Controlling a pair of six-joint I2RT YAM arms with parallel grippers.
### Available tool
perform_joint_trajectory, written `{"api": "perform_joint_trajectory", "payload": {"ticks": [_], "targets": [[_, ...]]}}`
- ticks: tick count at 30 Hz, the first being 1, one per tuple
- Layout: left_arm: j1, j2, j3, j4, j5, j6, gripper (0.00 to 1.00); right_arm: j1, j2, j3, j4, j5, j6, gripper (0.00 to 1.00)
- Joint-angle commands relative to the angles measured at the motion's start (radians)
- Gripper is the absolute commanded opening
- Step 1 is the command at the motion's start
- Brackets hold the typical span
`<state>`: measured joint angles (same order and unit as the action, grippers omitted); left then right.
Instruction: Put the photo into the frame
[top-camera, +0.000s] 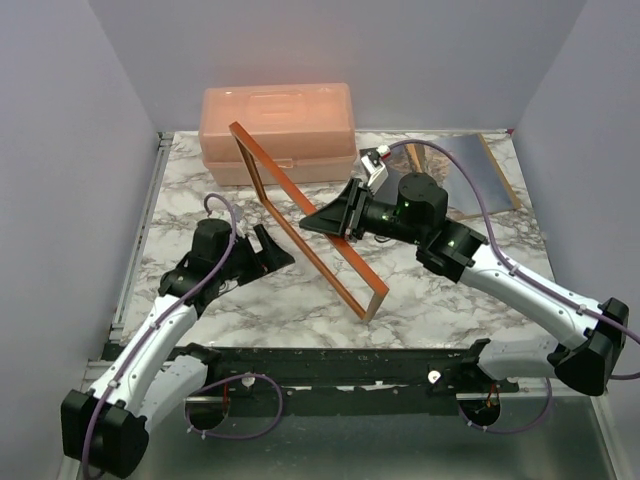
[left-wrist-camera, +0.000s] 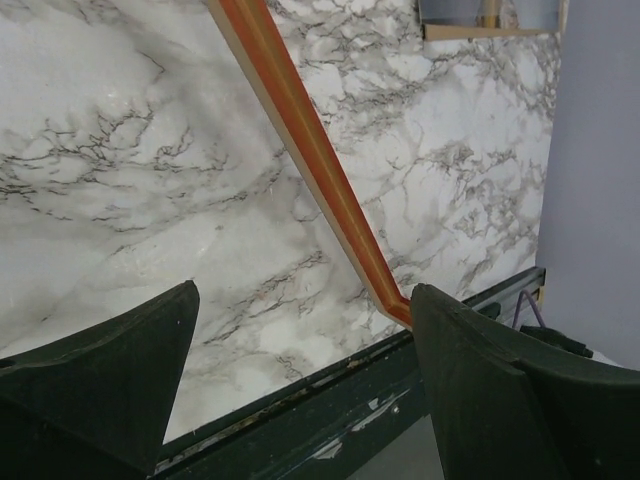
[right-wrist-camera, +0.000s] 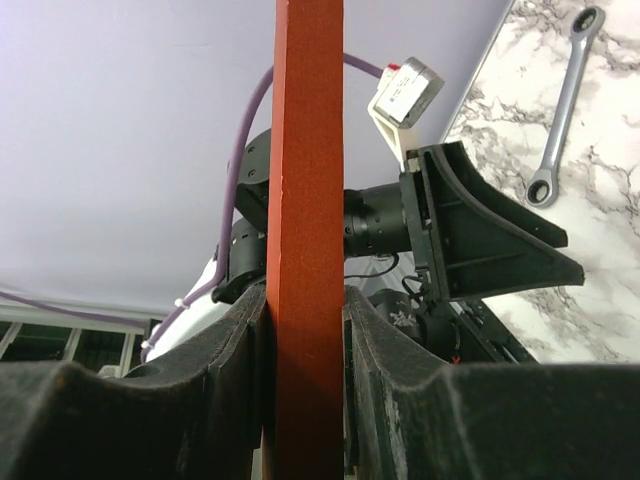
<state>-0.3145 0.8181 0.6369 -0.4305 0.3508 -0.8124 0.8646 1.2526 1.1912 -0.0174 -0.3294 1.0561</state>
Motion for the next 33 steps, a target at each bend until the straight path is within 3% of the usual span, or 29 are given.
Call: {"api": "perform_joint_trajectory", "payload": {"ticks": [1,9,21,30,33], "targets": [[-0.051,0.086,-0.017,0.097,-0.031,-0.018,0.88,-0.005,-0.025,-0.033,0.118,0.001,0.052,0.01],[-0.096,0.244,-0.056,0.269,-0.038,-0.119,0.83,-0.006,-0.031,-0.110,0.215,0.010,0.139,0.01],[-0.195,0.511,0.026,0.394,-0.080,-0.140,0.57,-0.021,-0.071,-0.292,0.320,0.091,0.242,0.01],[-0.216,0.667,0.047,0.473,-0.054,-0.138,0.54,-0.070,-0.114,-0.320,0.174,0.146,0.198,0.01],[-0.219,0.714,0.065,0.463,-0.048,-0.129,0.52,-0.078,-0.120,-0.304,0.085,0.177,0.155,0.09]]}}
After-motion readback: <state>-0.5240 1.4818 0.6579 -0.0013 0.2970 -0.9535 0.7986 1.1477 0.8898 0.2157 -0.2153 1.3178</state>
